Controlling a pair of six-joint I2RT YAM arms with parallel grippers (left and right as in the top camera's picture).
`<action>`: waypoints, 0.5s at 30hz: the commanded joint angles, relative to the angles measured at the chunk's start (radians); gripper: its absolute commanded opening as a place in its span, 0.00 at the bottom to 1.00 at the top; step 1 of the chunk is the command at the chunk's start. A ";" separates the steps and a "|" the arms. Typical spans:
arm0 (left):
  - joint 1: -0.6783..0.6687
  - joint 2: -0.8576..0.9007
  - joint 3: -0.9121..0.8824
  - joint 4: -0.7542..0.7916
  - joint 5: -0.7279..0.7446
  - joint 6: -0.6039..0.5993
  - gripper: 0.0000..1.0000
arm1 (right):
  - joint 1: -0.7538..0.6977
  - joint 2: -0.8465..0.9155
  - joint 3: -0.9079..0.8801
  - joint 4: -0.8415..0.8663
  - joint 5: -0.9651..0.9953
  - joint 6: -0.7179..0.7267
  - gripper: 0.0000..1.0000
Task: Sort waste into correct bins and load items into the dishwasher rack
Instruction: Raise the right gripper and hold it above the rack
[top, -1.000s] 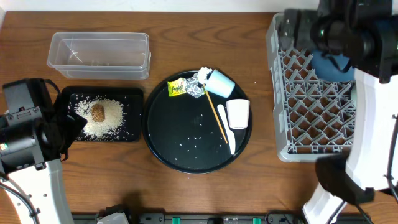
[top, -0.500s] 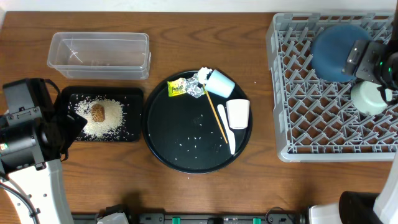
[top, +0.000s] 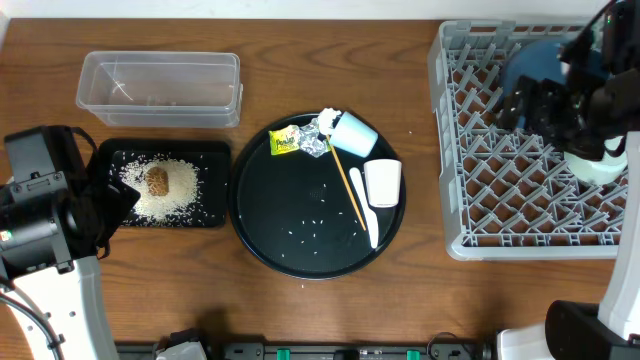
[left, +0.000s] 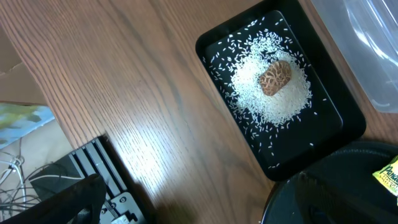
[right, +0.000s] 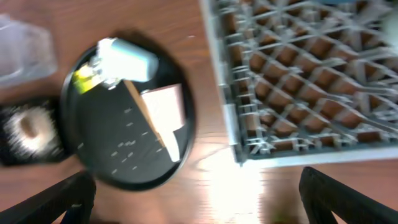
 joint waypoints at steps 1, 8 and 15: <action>0.005 0.000 0.005 -0.003 -0.020 -0.005 0.98 | 0.015 -0.002 -0.003 0.006 -0.042 -0.024 0.99; 0.005 0.000 0.005 -0.003 -0.020 -0.005 0.98 | -0.040 -0.002 -0.003 -0.004 0.396 0.164 0.99; 0.005 0.000 0.005 -0.003 -0.020 -0.004 0.98 | -0.090 -0.002 -0.003 -0.003 0.426 0.129 0.99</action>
